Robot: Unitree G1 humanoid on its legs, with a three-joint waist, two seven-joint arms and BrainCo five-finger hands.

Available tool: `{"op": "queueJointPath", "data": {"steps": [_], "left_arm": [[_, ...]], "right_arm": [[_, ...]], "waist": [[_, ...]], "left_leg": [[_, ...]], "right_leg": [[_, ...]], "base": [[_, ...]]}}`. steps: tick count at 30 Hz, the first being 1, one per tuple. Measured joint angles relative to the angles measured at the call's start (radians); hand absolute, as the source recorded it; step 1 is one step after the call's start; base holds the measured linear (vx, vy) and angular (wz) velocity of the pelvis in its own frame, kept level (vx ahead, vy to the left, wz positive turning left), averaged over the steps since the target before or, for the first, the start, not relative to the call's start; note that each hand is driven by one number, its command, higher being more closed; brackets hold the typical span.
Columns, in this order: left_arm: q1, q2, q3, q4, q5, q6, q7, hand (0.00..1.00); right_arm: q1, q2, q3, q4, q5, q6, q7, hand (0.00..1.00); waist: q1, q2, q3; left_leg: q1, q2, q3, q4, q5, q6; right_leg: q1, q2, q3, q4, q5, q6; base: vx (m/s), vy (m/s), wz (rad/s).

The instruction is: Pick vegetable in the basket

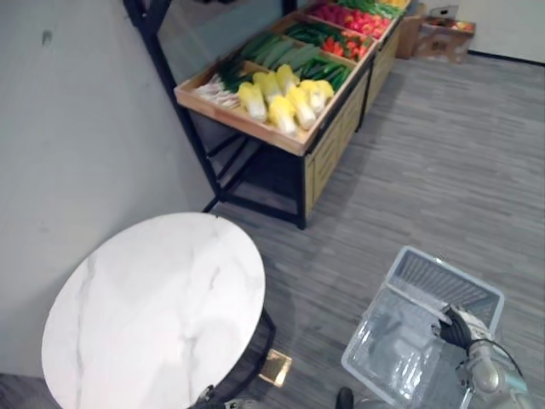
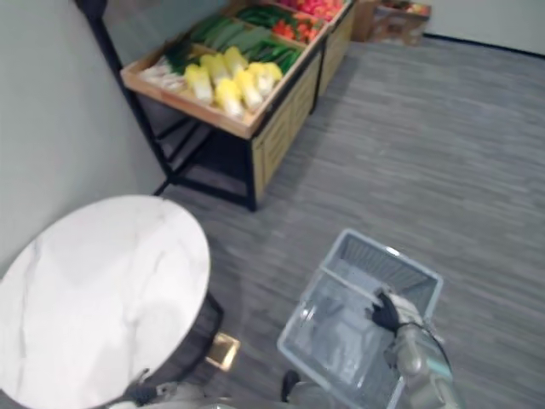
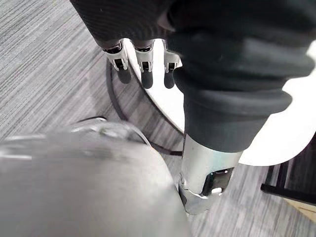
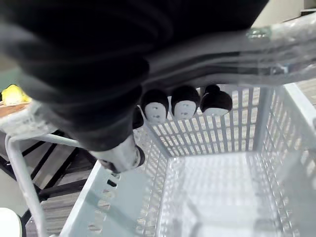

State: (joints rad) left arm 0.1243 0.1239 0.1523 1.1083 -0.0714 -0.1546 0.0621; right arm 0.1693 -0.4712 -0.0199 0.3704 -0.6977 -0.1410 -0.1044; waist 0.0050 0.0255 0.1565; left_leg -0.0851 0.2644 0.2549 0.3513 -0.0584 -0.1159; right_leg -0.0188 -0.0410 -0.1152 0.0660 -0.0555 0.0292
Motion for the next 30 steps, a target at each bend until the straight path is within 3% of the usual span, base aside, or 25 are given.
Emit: {"op": "queueJointPath", "data": {"steps": [2, 4, 6, 9, 13, 16, 18, 19, 20, 23, 27, 28, 30], "left_arm": [[0.009, -0.007, -0.010, -0.007, -0.003, -0.006, 0.000, 0.00], [0.018, -0.004, -0.017, -0.016, -0.005, -0.011, -0.001, 0.00], [0.014, 0.003, -0.032, -0.017, -0.006, -0.011, -0.003, 0.00], [-0.006, 0.012, -0.040, -0.018, -0.018, -0.012, -0.004, 0.00], [-0.005, 0.015, -0.048, -0.013, -0.025, -0.010, -0.004, 0.00], [-0.005, 0.033, -0.051, -0.013, -0.025, -0.010, -0.003, 0.00], [-0.005, 0.078, -0.069, -0.013, -0.025, -0.010, 0.000, 0.00], [-0.002, 0.088, -0.069, -0.014, -0.025, -0.010, 0.001, 0.00], [-0.001, 0.098, -0.068, -0.017, -0.028, -0.010, 0.003, 0.00], [-0.009, 0.097, -0.066, -0.046, -0.038, -0.010, 0.007, 0.00], [-0.028, 0.096, -0.068, -0.065, -0.042, -0.010, 0.018, 0.00], [-0.038, 0.094, -0.068, -0.070, -0.043, -0.010, 0.021, 0.00], [-0.034, 0.114, -0.068, -0.074, -0.043, -0.010, 0.029, 0.00]], "right_arm": [[-0.020, -0.003, 0.019, 0.003, 0.000, 0.000, 0.002, 1.00], [-0.025, -0.003, 0.028, 0.002, 0.003, -0.006, 0.002, 1.00], [-0.028, -0.001, 0.028, 0.002, 0.003, -0.011, 0.002, 1.00], [-0.033, -0.002, 0.028, 0.001, 0.003, -0.030, 0.002, 1.00], [-0.042, -0.002, 0.022, 0.006, 0.001, -0.030, 0.003, 1.00], [-0.079, 0.008, 0.016, 0.015, 0.003, -0.029, -0.004, 1.00], [-0.096, 0.012, 0.016, 0.017, 0.010, -0.030, -0.014, 1.00], [-0.091, 0.016, 0.017, 0.018, 0.011, -0.030, -0.014, 1.00], [-0.085, 0.020, 0.022, 0.021, 0.011, -0.031, -0.013, 1.00], [-0.096, 0.024, 0.026, 0.046, 0.011, -0.033, -0.002, 1.00], [-0.114, 0.024, 0.005, 0.074, 0.011, -0.017, 0.002, 1.00], [-0.112, 0.024, -0.009, 0.074, 0.011, -0.011, 0.002, 1.00], [-0.100, 0.025, -0.017, 0.075, 0.010, 0.001, 0.002, 1.00]], "waist": [[0.007, 0.019, -0.001], [0.015, 0.033, -0.001], [0.014, 0.048, -0.010], [0.024, 0.006, 0.006], [0.025, -0.006, 0.007], [0.025, -0.007, 0.015], [0.011, -0.043, 0.044], [0.009, -0.048, 0.045], [0.000, -0.059, 0.041], [0.000, -0.049, 0.047], [0.001, -0.031, 0.060], [0.000, -0.030, 0.060], [-0.004, -0.056, 0.046]], "left_leg": [[0.000, -0.082, -0.106, -0.044, -0.052, -0.005], [0.000, -0.131, -0.131, -0.120, -0.049, 0.007], [0.016, -0.137, -0.125, -0.185, -0.069, 0.030], [0.015, -0.168, -0.074, -0.195, -0.077, 0.048], [0.034, -0.194, -0.027, -0.185, -0.111, 0.082], [0.064, -0.174, 0.011, -0.160, -0.150, 0.095], [0.132, -0.178, 0.010, -0.137, -0.196, 0.117], [0.145, -0.178, 0.009, -0.137, -0.200, 0.120], [0.164, -0.178, 0.001, -0.143, -0.201, 0.121], [0.153, -0.159, -0.027, -0.141, -0.201, 0.102], [0.158, -0.116, -0.065, -0.154, -0.207, 0.048], [0.166, -0.106, -0.079, -0.162, -0.211, 0.027], [0.207, -0.080, -0.116, -0.181, -0.234, -0.047]], "right_leg": [[-0.004, -0.004, 0.053, -0.019, 0.025, 0.000], [-0.019, 0.002, 0.090, -0.019, 0.035, 0.005], [-0.043, 0.016, 0.120, -0.023, 0.047, 0.025], [-0.046, -0.017, 0.154, -0.068, 0.074, 0.059], [-0.077, -0.036, 0.182, -0.011, 0.056, 0.072], [-0.217, -0.020, 0.149, 0.305, 0.031, 0.070], [-0.288, -0.058, 0.092, 0.575, 0.034, 0.070], [-0.295, -0.074, 0.073, 0.607, 0.030, 0.065], [-0.294, -0.111, 0.019, 0.621, -0.003, 0.027], [-0.311, -0.160, -0.007, 0.466, -0.009, 0.018], [-0.311, -0.195, 0.028, 0.216, 0.025, 0.059], [-0.309, -0.207, 0.035, 0.174, 0.030, 0.066], [-0.287, -0.228, 0.026, 0.156, 0.036, 0.078]], "base": [[0.05, 0.112, -0.82], [0.06, 0.195, -0.72], [0.07, 0.223, -0.51], [0.04, 0.179, -0.36], [0.06, 0.148, -0.37], [0.01, 0.079, -0.45], [0.00, 0.030, 0.03], [0.05, -0.030, 0.32], [0.08, -0.039, 0.27], [0.14, -0.083, 0.22], [0.25, -0.192, 0.24], [0.35, -0.351, 0.36], [0.42, -0.491, 0.58]]}}
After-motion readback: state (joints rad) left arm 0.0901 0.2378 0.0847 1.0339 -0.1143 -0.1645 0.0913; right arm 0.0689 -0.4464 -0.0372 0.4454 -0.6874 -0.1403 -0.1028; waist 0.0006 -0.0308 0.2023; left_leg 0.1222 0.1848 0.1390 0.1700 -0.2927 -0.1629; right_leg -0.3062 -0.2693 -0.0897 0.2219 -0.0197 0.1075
